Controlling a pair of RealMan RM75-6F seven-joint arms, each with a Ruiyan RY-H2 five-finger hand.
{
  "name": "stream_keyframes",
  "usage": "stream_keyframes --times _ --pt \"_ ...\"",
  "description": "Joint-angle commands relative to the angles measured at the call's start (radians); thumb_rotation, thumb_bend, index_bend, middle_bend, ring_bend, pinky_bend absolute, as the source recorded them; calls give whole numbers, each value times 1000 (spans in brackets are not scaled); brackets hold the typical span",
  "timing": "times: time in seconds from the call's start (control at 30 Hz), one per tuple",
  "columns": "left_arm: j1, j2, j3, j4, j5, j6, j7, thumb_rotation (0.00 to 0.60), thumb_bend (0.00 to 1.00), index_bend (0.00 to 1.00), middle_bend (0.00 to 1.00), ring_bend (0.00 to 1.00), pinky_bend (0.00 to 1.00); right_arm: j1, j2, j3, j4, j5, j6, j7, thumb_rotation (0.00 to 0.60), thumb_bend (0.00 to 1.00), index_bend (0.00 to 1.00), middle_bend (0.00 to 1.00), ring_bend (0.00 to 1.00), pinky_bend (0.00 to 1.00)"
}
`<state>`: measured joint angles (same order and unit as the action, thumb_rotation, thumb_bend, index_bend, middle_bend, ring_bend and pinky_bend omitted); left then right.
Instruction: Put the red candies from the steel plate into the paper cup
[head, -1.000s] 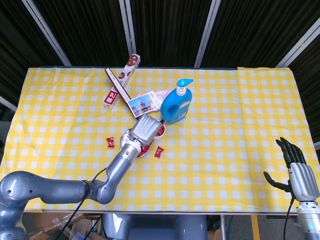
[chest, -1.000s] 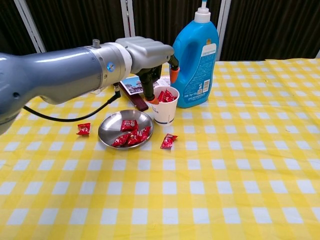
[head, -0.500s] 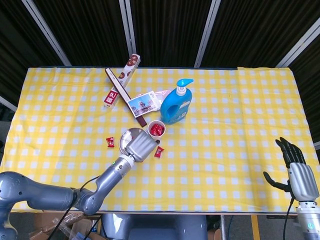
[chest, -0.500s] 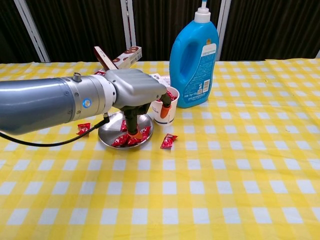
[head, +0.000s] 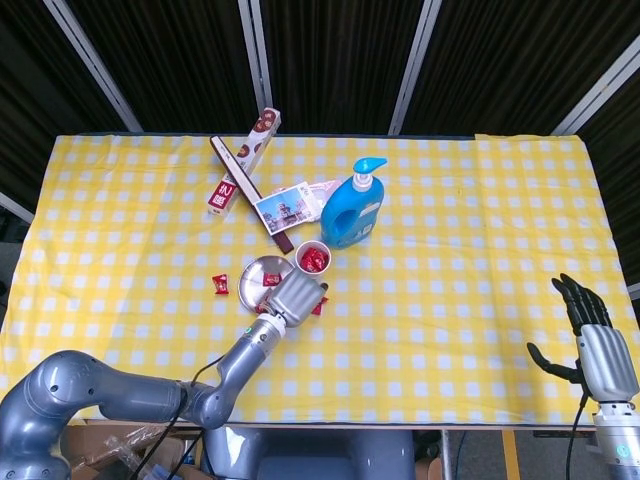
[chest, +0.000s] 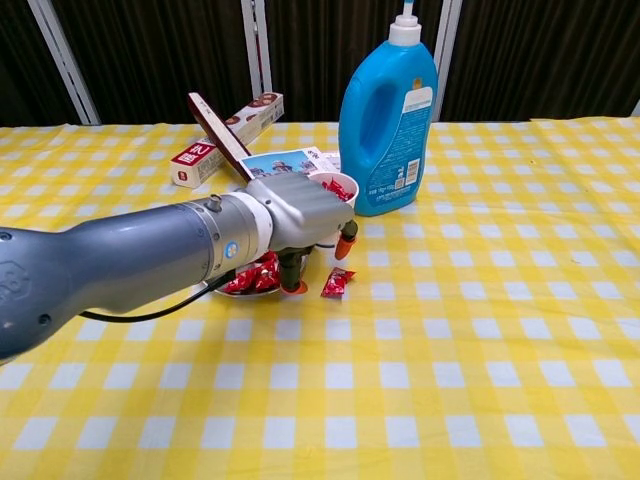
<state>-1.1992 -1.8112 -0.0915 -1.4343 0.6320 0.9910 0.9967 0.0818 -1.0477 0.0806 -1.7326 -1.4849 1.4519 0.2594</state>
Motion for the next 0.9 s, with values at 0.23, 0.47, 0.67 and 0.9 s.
stream_keyframes --times 0.23,0.47,0.67,0.9 --pt "-7 -53 -15 64 -7 -11 3 600 302 347 1000 1000 1000 -1 1 -1 -1 0 0 -2 600 335 0 0 0 0" --pt "-6 -82 -19 99 -4 -20 3 600 369 411 1000 1000 1000 -1 1 -1 -2 0 1 0 600 336 0 0 0 0" --pt "0 -93 -14 100 11 -16 6 600 415 520 1000 1000 1000 -2 1 -2 -4 -1 1 1 600 336 0 0 0 0" --pt "17 -67 -20 41 45 14 -3 600 417 523 1000 1000 1000 -3 2 -3 -4 -3 3 3 600 336 0 0 0 0"
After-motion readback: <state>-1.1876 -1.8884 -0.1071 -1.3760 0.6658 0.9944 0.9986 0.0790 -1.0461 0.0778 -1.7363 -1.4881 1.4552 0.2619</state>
